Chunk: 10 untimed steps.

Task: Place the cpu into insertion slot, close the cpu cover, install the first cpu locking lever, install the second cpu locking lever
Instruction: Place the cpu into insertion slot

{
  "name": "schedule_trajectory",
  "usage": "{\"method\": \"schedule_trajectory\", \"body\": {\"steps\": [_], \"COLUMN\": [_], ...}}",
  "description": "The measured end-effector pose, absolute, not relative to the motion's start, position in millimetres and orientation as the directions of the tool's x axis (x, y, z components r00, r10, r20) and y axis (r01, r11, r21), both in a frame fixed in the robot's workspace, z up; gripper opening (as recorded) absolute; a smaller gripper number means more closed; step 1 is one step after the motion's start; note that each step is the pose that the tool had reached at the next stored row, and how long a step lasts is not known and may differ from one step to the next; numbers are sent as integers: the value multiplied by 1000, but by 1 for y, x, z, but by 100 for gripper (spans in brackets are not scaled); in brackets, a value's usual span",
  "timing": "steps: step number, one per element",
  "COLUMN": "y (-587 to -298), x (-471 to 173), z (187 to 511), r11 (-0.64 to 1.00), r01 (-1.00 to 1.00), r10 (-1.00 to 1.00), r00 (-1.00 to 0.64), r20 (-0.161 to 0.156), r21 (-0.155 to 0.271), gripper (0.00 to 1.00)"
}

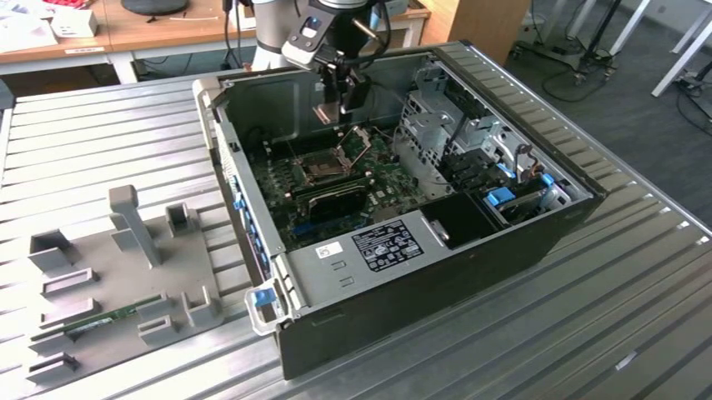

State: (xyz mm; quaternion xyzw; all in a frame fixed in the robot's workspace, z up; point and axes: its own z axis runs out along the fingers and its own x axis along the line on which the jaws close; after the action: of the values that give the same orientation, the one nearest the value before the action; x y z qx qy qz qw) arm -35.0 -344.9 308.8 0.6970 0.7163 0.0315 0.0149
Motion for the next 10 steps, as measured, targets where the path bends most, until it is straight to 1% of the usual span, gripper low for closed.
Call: {"method": "schedule_trajectory", "body": {"steps": [10], "y": [-345], "x": [-39], "z": [298], "r11": [10], "r01": [998], "r10": [1000], "r00": [-11], "r20": [23], "r21": [66], "gripper": [54]}}
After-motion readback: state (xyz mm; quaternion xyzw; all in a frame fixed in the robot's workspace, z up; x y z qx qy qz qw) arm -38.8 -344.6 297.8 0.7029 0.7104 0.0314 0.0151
